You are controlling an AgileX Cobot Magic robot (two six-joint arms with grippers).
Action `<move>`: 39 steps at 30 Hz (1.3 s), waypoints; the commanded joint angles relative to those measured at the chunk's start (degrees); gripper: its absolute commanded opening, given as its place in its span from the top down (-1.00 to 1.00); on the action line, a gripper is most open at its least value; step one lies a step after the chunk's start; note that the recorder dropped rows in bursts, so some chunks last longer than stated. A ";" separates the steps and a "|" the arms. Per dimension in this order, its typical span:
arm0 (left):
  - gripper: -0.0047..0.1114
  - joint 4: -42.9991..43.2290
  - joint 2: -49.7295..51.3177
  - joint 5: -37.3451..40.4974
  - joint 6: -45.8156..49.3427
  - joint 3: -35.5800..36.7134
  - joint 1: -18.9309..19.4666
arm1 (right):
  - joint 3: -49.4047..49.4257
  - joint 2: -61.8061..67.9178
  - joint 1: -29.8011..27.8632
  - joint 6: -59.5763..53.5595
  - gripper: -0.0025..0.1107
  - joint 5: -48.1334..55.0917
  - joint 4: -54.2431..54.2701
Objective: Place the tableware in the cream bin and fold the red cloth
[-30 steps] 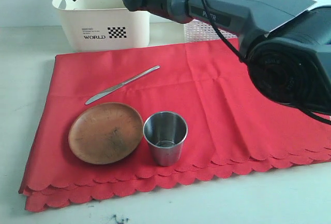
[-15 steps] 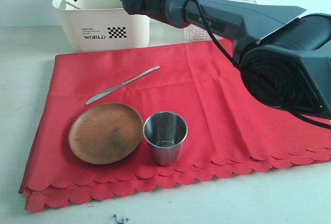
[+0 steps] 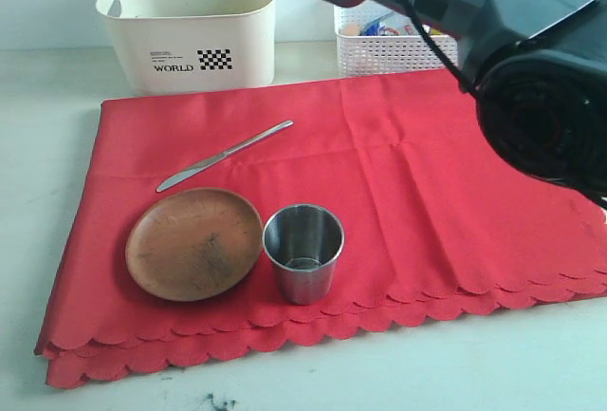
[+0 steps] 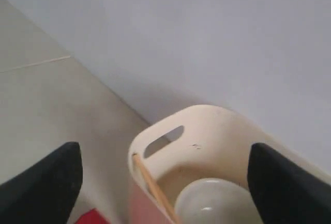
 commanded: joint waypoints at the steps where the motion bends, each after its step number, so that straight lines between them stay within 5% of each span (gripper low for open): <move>1: 0.88 0.02 -0.38 -0.18 0.05 0.13 -0.29 | -0.84 -4.53 -0.17 -0.66 -0.39 16.37 -3.58; 13: 0.88 0.02 -0.38 -0.18 0.05 0.13 -0.29 | -0.71 -8.01 -1.72 0.67 0.46 52.84 -12.04; 18: 0.88 0.02 -0.38 -0.18 0.05 0.13 -0.29 | -0.71 -8.01 -1.85 0.93 0.63 55.90 -11.80; 34: 0.88 0.02 -0.38 -0.18 0.05 0.13 -0.29 | -0.05 -2.00 -1.85 4.60 0.60 55.90 -14.52; 39: 0.88 0.02 -0.38 -0.18 0.05 0.13 -0.29 | -0.05 2.92 -1.85 18.86 0.06 49.68 -20.52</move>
